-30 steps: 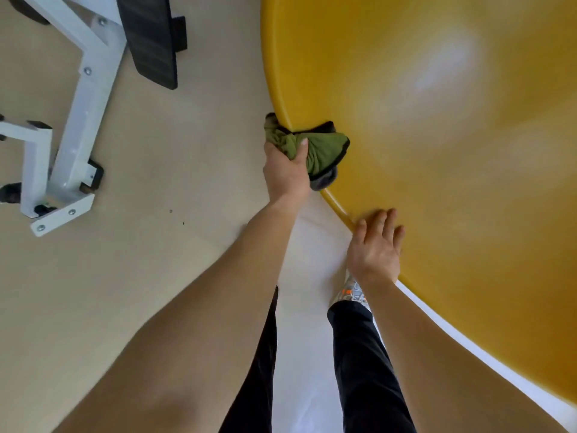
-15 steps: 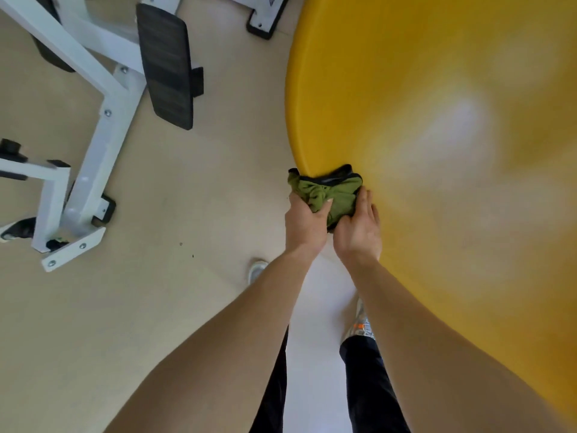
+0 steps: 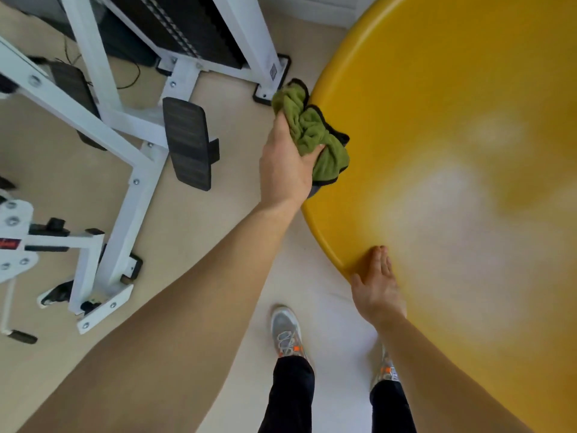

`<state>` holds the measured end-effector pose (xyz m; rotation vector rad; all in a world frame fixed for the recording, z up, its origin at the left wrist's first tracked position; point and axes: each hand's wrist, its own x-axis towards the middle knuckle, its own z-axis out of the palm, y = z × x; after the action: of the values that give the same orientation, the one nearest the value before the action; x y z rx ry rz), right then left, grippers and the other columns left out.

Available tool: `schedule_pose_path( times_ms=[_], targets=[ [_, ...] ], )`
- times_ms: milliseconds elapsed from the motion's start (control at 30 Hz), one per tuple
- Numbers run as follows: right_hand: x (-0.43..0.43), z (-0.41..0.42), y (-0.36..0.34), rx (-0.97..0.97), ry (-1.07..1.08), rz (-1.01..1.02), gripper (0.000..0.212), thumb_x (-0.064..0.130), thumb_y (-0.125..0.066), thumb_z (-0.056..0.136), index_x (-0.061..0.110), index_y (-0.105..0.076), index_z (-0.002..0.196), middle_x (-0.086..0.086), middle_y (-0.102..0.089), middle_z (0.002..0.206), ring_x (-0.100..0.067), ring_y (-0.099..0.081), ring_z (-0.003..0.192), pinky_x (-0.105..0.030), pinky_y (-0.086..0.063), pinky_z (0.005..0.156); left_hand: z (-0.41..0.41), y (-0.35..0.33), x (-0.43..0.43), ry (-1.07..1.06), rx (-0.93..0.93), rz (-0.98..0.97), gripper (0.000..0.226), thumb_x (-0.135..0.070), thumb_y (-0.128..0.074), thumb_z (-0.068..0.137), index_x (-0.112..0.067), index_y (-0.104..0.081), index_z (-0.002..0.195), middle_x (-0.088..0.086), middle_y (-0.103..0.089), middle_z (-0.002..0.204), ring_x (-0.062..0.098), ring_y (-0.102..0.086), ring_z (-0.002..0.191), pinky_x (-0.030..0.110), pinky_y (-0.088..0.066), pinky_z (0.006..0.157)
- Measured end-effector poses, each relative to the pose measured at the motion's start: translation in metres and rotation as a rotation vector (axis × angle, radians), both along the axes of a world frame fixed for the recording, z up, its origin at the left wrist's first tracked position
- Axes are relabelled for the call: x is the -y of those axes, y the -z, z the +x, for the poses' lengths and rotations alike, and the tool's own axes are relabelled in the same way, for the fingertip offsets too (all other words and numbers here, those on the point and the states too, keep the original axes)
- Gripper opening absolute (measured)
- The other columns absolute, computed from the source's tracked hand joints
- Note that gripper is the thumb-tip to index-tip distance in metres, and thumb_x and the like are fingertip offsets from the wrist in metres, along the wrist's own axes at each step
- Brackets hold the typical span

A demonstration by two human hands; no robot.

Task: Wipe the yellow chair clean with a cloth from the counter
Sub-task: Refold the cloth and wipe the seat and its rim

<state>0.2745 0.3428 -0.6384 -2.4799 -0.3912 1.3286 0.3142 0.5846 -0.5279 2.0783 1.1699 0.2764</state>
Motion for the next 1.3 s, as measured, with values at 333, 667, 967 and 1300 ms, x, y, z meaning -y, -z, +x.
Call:
schedule_pose_path(
  times_ms=[333, 667, 967, 1300],
  targets=[
    [-0.111, 0.064, -0.066, 0.012, 0.152, 0.262, 0.060, 0.018, -0.047, 0.093, 0.021, -0.028, 0.150, -0.007, -0.054, 0.141, -0.038, -0.055, 0.115, -0.042, -0.047, 0.088, -0.042, 0.019, 0.012, -0.001, -0.204, -0.397, 0.059, -0.030, -0.076, 0.087, -0.013, -0.046, 0.135, 0.008, -0.065, 0.127, 0.026, -0.062, 0.116, 0.025, -0.048, 0.090],
    [-0.154, 0.051, -0.072, -0.145, 0.640, 0.250, 0.064, 0.017, -0.043, 0.098, 0.010, -0.019, 0.158, -0.015, -0.038, 0.157, -0.038, -0.040, 0.138, -0.036, -0.033, 0.108, 0.111, -0.083, -0.050, 0.392, -0.068, -0.025, 0.057, -0.033, -0.072, 0.089, -0.014, -0.047, 0.137, 0.003, -0.061, 0.133, 0.019, -0.057, 0.119, 0.026, -0.041, 0.094],
    [-0.159, 0.061, -0.078, -0.212, 0.637, 0.197, 0.066, 0.021, -0.045, 0.097, 0.013, -0.018, 0.157, -0.019, -0.046, 0.149, -0.040, -0.046, 0.132, -0.037, -0.037, 0.102, 0.057, -0.035, -0.046, 0.337, -0.143, -0.046, 0.072, -0.038, -0.071, 0.088, -0.015, -0.037, 0.147, 0.010, -0.059, 0.135, 0.028, -0.058, 0.121, 0.045, -0.047, 0.103],
    [-0.145, 0.074, -0.078, -0.316, 0.549, 0.238, 0.053, 0.018, -0.046, 0.099, 0.012, -0.028, 0.149, -0.018, -0.054, 0.136, -0.032, -0.053, 0.105, -0.035, -0.041, 0.088, 0.069, -0.085, -0.048, 0.187, -0.017, -0.095, 0.058, -0.032, -0.067, 0.093, -0.017, -0.041, 0.143, 0.004, -0.060, 0.133, 0.020, -0.057, 0.121, 0.036, -0.046, 0.104]
  ],
)
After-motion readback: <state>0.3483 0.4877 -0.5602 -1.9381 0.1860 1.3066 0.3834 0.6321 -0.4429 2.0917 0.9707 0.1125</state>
